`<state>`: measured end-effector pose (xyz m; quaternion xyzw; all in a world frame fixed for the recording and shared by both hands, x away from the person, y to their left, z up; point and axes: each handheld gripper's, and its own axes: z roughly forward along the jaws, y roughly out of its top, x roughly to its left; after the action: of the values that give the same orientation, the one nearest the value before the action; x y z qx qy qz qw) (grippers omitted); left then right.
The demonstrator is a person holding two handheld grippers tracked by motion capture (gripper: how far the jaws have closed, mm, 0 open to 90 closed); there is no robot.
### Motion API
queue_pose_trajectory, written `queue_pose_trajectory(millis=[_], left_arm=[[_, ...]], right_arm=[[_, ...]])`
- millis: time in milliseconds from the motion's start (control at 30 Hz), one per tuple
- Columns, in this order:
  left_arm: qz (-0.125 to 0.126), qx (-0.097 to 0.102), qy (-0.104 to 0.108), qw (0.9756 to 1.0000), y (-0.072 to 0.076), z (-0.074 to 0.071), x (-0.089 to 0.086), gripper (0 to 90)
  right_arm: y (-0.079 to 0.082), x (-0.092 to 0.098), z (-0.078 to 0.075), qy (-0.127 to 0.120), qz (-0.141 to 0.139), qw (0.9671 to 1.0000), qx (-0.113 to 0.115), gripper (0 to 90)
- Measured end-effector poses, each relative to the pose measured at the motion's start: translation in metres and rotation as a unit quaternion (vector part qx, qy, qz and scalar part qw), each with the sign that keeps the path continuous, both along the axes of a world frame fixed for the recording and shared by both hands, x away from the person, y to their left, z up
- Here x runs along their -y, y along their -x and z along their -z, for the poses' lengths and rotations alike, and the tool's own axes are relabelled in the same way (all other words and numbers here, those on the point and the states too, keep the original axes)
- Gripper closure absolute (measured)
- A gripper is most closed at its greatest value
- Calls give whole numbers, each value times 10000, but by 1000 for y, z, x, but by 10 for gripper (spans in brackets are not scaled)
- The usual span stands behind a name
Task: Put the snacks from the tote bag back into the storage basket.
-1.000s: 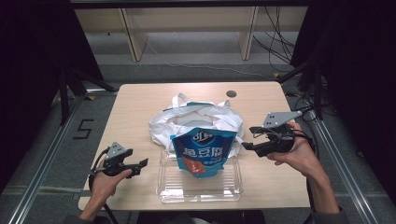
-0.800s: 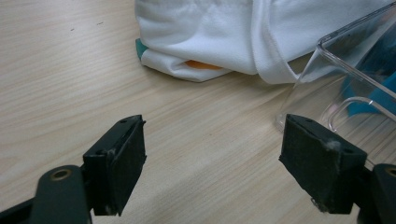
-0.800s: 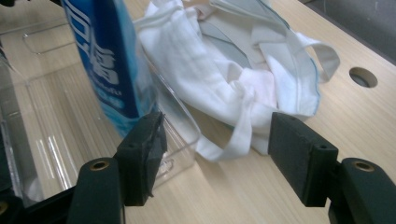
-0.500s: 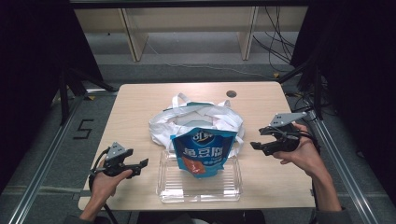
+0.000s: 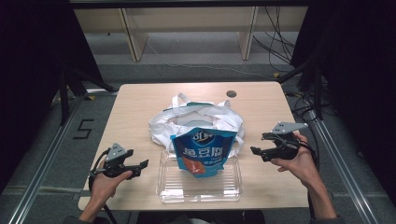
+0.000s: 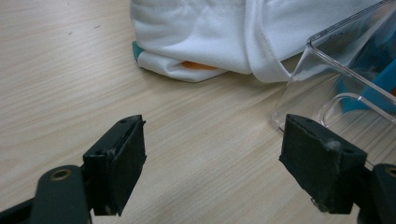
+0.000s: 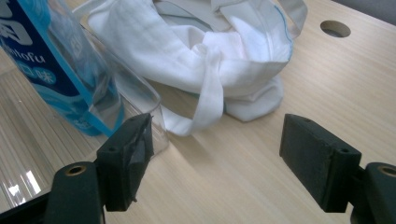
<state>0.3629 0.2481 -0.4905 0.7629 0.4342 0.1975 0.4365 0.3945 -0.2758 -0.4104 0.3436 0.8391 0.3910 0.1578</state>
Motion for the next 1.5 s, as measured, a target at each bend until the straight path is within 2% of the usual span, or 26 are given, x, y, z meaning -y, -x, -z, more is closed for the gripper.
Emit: queue_pose_trajectory(millis=[67,133,167,233,267,400,433,467,500,533,567,600,633,667,733,767,800,933,967,1033,1267,1300,1333,1367,1467,1500], left_arm=[[8,-4,23,10000,0,0,0,214],[11,2,23,10000,0,0,1,214],[9,1,22,10000,0,0,1,214],[21,5,-31,10000,0,0,0,214],[8,-3,5,10000,0,0,1,214],[6,-13,13,10000,0,0,1,214],[4,-13,11,10000,0,0,1,214],[4,-7,20,10000,0,0,1,214],[10,-3,19,10000,0,0,1,214],[28,26,-9,10000,1,0,0,214],[47,42,-16,10000,0,0,0,215],[21,49,-24,10000,1,0,0,214],[7,35,-10,10000,1,0,0,214],[-1,35,-2,10000,1,0,0,214],[-7,36,-2,10000,1,0,0,214],[-5,39,-3,10000,1,0,0,214],[-1,39,-4,10000,1,0,0,214],[37,22,13,10000,1,-1,0,214],[52,46,25,10000,1,-1,1,214],[28,23,72,10000,2,-1,3,214],[28,29,60,10000,2,-1,2,214],[38,22,45,10000,2,-1,2,214],[33,23,35,10000,2,0,2,214],[39,24,54,10000,1,0,2,214],[31,13,77,10000,2,0,2,214],[38,4,98,9999,2,0,2,214]], right_arm=[[5,1,5,-38,113,9999,-66,259],[5,3,9,-54,127,9999,82,252],[7,3,12,-97,182,9998,-53,252],[10,3,16,-85,227,9996,-116,252],[8,4,18,-78,177,9998,62,252],[10,4,22,-70,223,9996,-131,252],[8,6,22,-51,197,9998,14,252],[9,6,25,-100,238,9997,1,251],[12,4,25,-160,332,9992,-170,250],[11,6,26,-92,264,9996,-20,250],[12,5,27,-147,291,9994,-101,250],[12,6,28,-94,231,9996,-98,250],[13,6,29,-101,291,9995,-2,250],[14,6,29,-114,333,9994,-68,250],[16,6,31,-177,365,9992,-43,250],[17,6,32,-188,378,9990,-163,249],[18,6,33,-218,426,9988,-95,249],[21,7,35,-210,411,9988,-155,242],[23,10,36,-170,400,9990,-45,243],[26,10,38,-267,442,9985,-169,244],[33,12,47,-297,480,9984,-85,244],[35,12,51,-354,492,9980,-171,243],[35,12,52,-300,471,9984,-125,241],[37,11,53,-330,500,9979,-245,230],[38,14,55,-300,448,9985,-99,218],[40,14,56,-356,507,9979,-164,212]])
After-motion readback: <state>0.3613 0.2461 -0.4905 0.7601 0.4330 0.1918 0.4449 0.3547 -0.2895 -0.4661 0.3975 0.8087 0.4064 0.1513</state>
